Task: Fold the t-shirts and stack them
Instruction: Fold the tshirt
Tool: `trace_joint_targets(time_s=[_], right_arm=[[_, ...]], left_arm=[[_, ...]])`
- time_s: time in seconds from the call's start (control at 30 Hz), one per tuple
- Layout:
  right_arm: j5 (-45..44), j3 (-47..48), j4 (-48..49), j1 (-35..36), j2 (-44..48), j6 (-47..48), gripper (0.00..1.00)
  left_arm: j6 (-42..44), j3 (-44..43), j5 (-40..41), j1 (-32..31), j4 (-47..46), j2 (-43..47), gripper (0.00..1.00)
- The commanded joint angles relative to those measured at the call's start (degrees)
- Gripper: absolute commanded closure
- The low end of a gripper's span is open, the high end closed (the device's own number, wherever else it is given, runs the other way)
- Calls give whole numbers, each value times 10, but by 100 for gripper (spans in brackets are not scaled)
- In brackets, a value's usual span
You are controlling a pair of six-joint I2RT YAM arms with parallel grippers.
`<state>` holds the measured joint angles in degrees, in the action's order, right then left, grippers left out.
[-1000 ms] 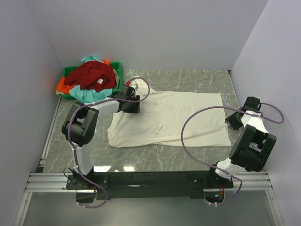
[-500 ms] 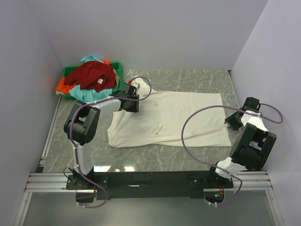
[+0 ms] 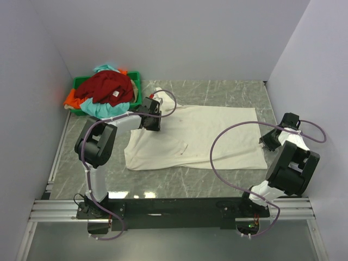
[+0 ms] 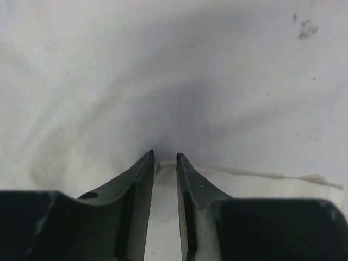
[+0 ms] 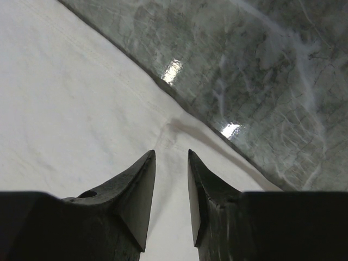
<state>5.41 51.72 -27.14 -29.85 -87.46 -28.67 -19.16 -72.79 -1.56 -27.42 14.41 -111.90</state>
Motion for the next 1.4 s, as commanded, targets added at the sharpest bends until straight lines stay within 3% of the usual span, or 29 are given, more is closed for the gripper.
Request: trace_joint_targets(time_s=[0.0,0.17,0.3,0.8,1.37], right_arm=[[-7,-7,15,0,-3,1,63],[-8,-7,15,0,-6,2,62],[-7,-7,17,0,-8,1,63],[-13,11,27,0,-35,-3,64],[-15,7,37,0,-43,-2,64]], left_arm=[[3,-12,12,-4,-4,0,71],[3,-14,14,-8,-3,1,91],[3,-16,14,-9,0,-3,100],[10,-89,47,-10,-13,14,100],[68,-151,48,-10,-17,-45,100]])
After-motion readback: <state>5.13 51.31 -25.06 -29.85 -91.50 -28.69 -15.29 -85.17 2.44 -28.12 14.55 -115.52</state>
